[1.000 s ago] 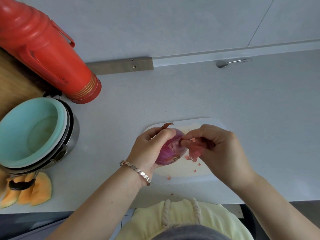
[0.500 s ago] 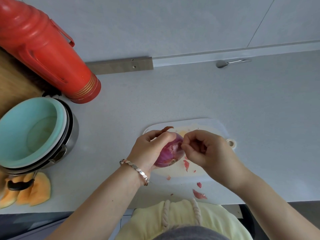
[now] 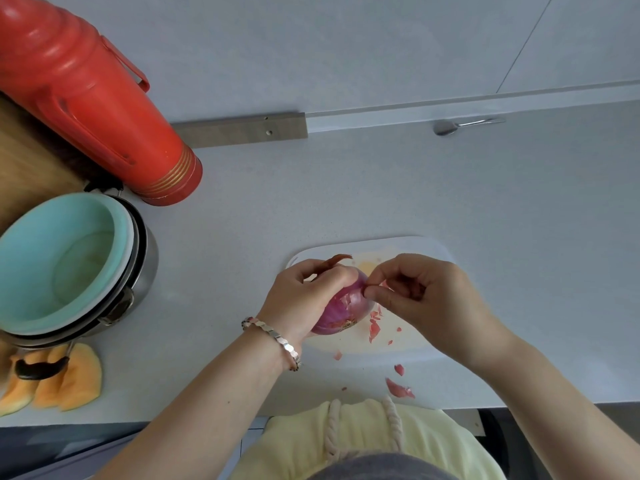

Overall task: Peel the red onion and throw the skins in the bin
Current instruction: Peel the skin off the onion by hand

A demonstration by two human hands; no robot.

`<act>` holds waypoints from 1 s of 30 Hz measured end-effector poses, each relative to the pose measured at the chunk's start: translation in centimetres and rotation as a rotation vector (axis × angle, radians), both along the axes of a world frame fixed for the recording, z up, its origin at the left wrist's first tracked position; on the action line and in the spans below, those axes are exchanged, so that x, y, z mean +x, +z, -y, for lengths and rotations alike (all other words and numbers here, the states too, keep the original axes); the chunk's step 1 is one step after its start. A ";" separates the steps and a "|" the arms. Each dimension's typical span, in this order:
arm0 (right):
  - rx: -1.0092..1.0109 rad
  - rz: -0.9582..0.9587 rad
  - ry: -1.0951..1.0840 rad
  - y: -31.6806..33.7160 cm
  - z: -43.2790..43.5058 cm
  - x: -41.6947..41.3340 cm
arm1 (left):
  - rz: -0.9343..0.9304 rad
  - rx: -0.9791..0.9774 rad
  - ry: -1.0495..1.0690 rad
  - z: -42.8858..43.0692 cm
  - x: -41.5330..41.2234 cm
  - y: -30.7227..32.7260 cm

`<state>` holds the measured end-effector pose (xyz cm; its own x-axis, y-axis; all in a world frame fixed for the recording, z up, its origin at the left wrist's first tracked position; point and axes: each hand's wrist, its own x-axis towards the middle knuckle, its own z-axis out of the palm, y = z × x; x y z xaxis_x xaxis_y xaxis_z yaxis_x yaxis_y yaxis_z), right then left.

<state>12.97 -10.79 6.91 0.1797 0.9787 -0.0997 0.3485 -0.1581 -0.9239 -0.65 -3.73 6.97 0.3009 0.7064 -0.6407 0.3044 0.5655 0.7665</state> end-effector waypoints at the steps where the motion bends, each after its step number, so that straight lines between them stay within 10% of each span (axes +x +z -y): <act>1: 0.010 0.029 0.006 0.1 0.0 0.0 | -0.003 0.000 0.002 0.0 0.0 0.0; 14: 0.135 0.162 0.124 -0.8 0.2 -0.2 | 0.065 -0.154 -0.005 0.2 -0.2 -0.3; 24: 0.112 -0.633 -0.191 -1.6 0.0 -0.8 | 0.179 -0.404 0.150 0.1 0.1 -0.2; 30: -0.010 -0.284 -0.158 -1.0 0.3 -0.2 | 0.052 -0.177 0.094 0.1 0.0 -0.6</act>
